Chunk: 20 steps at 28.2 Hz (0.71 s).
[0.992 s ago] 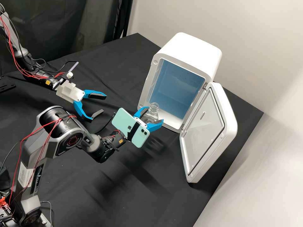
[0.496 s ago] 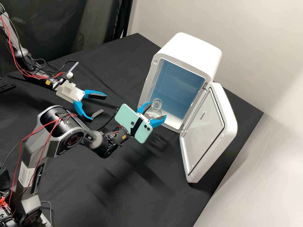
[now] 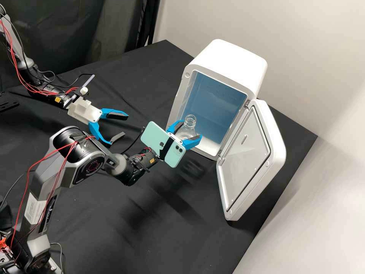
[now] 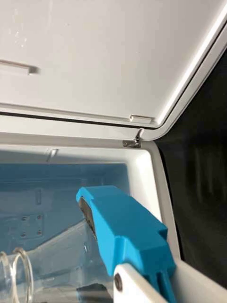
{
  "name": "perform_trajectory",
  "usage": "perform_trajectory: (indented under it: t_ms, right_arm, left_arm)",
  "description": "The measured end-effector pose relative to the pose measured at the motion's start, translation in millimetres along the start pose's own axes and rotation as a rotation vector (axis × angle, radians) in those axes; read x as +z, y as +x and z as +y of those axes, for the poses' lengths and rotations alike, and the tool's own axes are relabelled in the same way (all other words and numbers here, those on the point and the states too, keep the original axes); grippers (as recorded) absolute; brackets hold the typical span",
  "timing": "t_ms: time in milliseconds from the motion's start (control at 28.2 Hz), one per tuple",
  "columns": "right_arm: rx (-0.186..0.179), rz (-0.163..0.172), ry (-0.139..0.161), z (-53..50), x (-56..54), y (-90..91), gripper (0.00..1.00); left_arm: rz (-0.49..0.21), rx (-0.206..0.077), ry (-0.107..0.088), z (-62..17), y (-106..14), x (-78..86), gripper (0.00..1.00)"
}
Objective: Place the flask in the incubator
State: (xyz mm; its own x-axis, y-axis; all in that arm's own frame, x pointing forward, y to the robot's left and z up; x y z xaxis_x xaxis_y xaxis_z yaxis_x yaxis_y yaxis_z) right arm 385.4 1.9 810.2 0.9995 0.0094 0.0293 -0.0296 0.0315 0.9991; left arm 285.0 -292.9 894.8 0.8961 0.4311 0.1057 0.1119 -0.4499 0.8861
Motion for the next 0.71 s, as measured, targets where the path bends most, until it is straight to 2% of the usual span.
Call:
perform_trajectory:
  t_ms: [248, 567, 709]
  right_arm:
    - [0.009, 0.008, -0.005, 3.0, -2.7, 3.8, 0.00]
    - [0.007, 0.006, -0.006, 3.2, -2.8, 4.3, 0.00]
    - [0.012, 0.010, -0.022, 4.7, -4.0, 10.9, 0.00]
  left_arm:
    - [-0.004, 0.020, 0.004, 6.1, -2.7, 1.7, 1.00]
    - [-0.004, 0.020, 0.004, 6.1, -2.7, 1.7, 1.00]
    - [-0.004, 0.020, 0.004, 6.1, -2.7, 1.7, 1.00]
